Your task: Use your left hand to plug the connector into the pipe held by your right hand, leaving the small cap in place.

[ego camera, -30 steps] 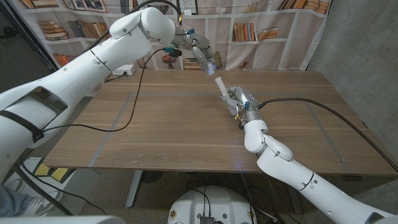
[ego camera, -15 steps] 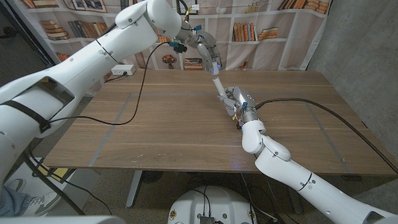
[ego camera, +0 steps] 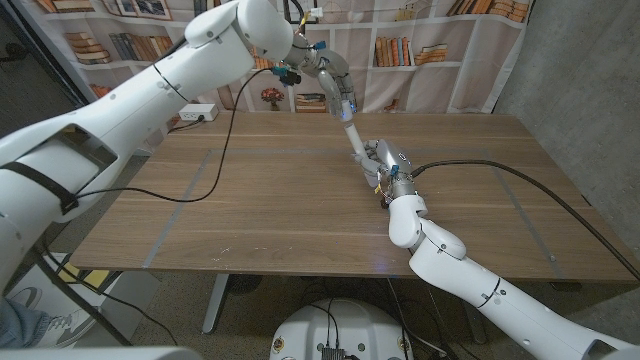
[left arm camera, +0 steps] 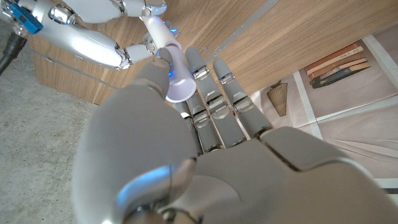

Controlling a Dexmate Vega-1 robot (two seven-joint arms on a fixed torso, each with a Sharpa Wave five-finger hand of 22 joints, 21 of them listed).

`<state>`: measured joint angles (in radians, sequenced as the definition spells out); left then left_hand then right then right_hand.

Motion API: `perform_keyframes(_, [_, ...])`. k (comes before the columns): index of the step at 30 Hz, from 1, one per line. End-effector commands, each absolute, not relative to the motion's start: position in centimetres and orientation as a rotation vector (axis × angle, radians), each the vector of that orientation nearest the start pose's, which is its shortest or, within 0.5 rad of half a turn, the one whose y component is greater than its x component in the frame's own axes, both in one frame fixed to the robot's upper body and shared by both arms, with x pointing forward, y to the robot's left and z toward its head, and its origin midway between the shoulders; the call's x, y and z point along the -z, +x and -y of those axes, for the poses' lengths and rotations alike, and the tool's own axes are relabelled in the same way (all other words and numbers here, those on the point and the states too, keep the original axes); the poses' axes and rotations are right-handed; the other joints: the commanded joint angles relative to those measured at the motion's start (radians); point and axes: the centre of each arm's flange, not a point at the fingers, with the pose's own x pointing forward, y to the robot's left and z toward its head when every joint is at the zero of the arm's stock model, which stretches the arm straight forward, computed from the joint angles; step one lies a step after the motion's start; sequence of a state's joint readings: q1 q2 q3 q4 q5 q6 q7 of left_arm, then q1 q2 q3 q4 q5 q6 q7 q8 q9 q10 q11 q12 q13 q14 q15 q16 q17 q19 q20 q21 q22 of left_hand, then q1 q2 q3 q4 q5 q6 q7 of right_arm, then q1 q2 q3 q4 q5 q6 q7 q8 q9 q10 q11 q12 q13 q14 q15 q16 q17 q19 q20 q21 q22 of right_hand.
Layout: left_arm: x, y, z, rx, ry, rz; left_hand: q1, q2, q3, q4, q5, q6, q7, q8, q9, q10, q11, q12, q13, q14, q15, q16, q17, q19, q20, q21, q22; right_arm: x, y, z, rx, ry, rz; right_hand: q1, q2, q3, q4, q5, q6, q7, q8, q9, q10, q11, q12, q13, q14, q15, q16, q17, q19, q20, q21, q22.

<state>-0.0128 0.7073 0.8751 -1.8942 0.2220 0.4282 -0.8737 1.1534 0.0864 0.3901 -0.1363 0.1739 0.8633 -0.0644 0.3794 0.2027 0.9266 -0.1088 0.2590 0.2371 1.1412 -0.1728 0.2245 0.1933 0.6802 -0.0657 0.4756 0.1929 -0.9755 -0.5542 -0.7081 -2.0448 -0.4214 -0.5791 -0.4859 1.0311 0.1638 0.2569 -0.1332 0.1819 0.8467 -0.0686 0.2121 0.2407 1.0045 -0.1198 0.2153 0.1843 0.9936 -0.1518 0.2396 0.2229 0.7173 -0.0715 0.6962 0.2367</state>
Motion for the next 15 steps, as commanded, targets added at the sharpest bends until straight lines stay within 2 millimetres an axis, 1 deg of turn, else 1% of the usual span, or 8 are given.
perform_keyframes(1, [-25.6, 50.16, -9.34, 0.511, 1.619, 0.496, 0.007, 0.043, 0.032, 0.022, 0.004, 0.138, 0.12, 0.024, 0.106, 0.122, 0.02, -0.001, 0.144, 0.003, 0.007, -0.001, 0.003, -0.001, -0.055, 0.005, 0.004, 3.31, 52.41, 12.1, 0.235, -0.9, 0.664, 0.005, 0.009, 0.122, 0.122, 0.004, 0.075, -0.07, 0.005, 0.006, 0.02, -0.009, 0.002, 0.003, 0.016, -0.073, 0.0, 0.0, 0.009, -0.144, 0.013, 0.003])
perform_keyframes(4, [-25.55, 50.16, -9.4, 0.509, 1.616, 0.508, 0.006, 0.043, 0.032, 0.022, 0.004, 0.138, 0.12, 0.023, 0.106, 0.122, 0.019, -0.001, 0.144, 0.003, 0.007, -0.001, 0.003, -0.001, -0.055, 0.005, 0.004, 3.34, 52.35, 12.26, 0.242, -0.893, 0.662, 0.004, 0.008, 0.122, 0.122, 0.004, 0.077, -0.071, 0.007, 0.008, 0.022, -0.016, 0.002, 0.003, 0.018, -0.073, 0.0, 0.0, 0.009, -0.144, 0.015, 0.002])
perform_keyframes(8, [-25.36, 50.57, -9.39, 0.514, 1.603, 0.518, 0.005, 0.043, 0.033, 0.023, 0.004, 0.139, 0.118, 0.023, 0.105, 0.122, 0.021, -0.002, 0.146, -0.001, 0.008, -0.003, 0.003, -0.002, -0.055, 0.006, 0.004, 3.33, 52.08, 12.25, 0.244, -0.891, 0.669, 0.004, 0.008, 0.122, 0.122, 0.004, 0.077, -0.071, 0.007, 0.009, 0.022, -0.01, 0.001, 0.003, 0.021, -0.073, 0.001, -0.001, 0.009, -0.144, 0.018, 0.002])
perform_keyframes(15, [-24.8, 50.89, -9.01, 0.535, 1.597, 0.525, 0.003, 0.044, 0.034, 0.024, 0.004, 0.138, 0.118, 0.022, 0.107, 0.12, 0.02, -0.004, 0.149, 0.001, 0.004, -0.002, 0.003, -0.003, -0.056, 0.009, 0.004, 3.18, 51.81, 12.27, 0.249, -0.886, 0.674, 0.006, 0.007, 0.122, 0.12, 0.004, 0.076, -0.068, 0.006, 0.009, 0.02, -0.01, -0.001, 0.003, 0.022, -0.074, 0.0, -0.002, 0.009, -0.144, 0.021, 0.001])
